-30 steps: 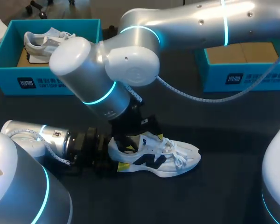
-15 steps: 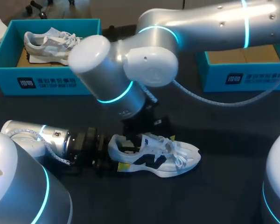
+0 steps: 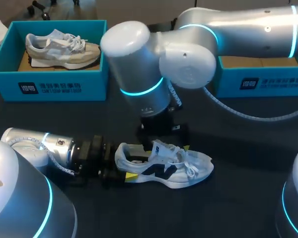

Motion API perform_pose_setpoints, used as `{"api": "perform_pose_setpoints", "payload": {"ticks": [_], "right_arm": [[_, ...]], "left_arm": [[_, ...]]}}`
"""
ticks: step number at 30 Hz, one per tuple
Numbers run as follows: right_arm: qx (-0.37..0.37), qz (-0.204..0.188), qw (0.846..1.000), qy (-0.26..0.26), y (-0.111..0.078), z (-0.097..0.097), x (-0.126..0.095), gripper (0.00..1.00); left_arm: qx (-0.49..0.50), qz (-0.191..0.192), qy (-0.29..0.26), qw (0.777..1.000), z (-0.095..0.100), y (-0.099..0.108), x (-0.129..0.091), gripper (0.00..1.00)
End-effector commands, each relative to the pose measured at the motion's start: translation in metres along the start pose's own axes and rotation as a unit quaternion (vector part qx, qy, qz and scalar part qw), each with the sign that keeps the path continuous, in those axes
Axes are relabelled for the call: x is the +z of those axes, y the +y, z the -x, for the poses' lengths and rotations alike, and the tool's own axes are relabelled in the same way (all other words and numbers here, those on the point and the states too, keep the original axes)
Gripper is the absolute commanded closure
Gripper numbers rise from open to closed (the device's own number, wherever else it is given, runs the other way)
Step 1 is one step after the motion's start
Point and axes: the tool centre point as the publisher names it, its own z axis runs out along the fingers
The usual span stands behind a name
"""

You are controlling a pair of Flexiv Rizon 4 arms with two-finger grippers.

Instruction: Take the shoe out of the shoebox, open the shoe tongue, remove and reinsert the insole, then place the shoe into the shoebox

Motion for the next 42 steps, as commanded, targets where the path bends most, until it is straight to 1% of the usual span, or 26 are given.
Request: {"api": "perform_pose_setpoints", "payload": {"ticks": [1,4,9,11,13,15,18,21,24,25,29,31,33,36,39,42], "right_arm": [[0.086,-0.006,0.996,0.012,-0.006,-0.007,0.002,0.0],[0.082,-0.012,0.996,0.014,-0.01,-0.009,0.004,0.0],[0.085,-0.025,0.996,0.017,-0.014,-0.007,0.008,0.0],[0.086,-0.025,0.996,0.017,-0.016,-0.006,0.006,0.06],[0.087,-0.026,0.996,0.017,-0.018,-0.006,0.004,0.07],[0.087,-0.027,0.996,0.017,-0.02,-0.007,0.001,0.15],[0.085,-0.027,0.996,0.015,-0.023,-0.007,-0.002,0.25],[0.083,-0.025,0.996,0.017,-0.025,-0.002,-0.003,0.38],[0.076,-0.023,0.997,0.02,-0.024,0.003,-0.002,0.45],[0.073,-0.023,0.997,0.023,-0.023,0.005,0.0,0.46],[0.069,-0.024,0.997,0.032,-0.019,0.011,0.005,0.42],[0.07,-0.023,0.997,0.037,-0.018,0.013,0.005,0.5],[0.073,-0.019,0.996,0.04,-0.018,0.014,0.003,0.52],[0.077,-0.015,0.996,0.045,-0.018,0.015,0.001,0.57],[0.087,-0.012,0.995,0.054,-0.019,0.017,0.0,0.65],[0.097,-0.014,0.993,0.068,-0.021,0.018,-0.001,0.67]], "left_arm": [[0.0,0.001,-0.001,1.0,0.0,-0.001,0.0,1.0],[0.0,0.001,-0.001,1.0,0.0,-0.001,0.0,1.0],[0.0,0.001,-0.001,1.0,0.0,-0.001,0.0,1.0],[0.0,0.001,-0.001,1.0,0.0,-0.001,0.0,1.0],[0.0,0.001,-0.001,1.0,0.0,-0.001,0.0,1.0],[0.0,0.001,-0.001,1.0,0.0,-0.001,0.0,1.0],[0.0,0.001,-0.001,1.0,0.0,-0.001,0.0,1.0],[0.0,0.001,-0.001,1.0,0.0,-0.001,0.0,1.0],[0.0,0.001,-0.001,1.0,0.0,-0.001,0.0,1.0],[0.0,0.001,-0.001,1.0,0.0,-0.001,0.0,1.0],[0.0,0.001,-0.001,1.0,0.0,-0.001,0.0,1.0],[0.0,0.001,-0.001,1.0,0.0,-0.001,0.0,1.0],[0.0,0.001,-0.001,1.0,0.0,-0.001,0.0,1.0],[0.0,0.001,-0.001,1.0,0.0,-0.001,0.0,1.0],[0.0,0.001,-0.001,1.0,0.0,-0.001,0.0,1.0],[0.0,0.001,-0.001,1.0,0.0,-0.001,0.0,1.0]]}}
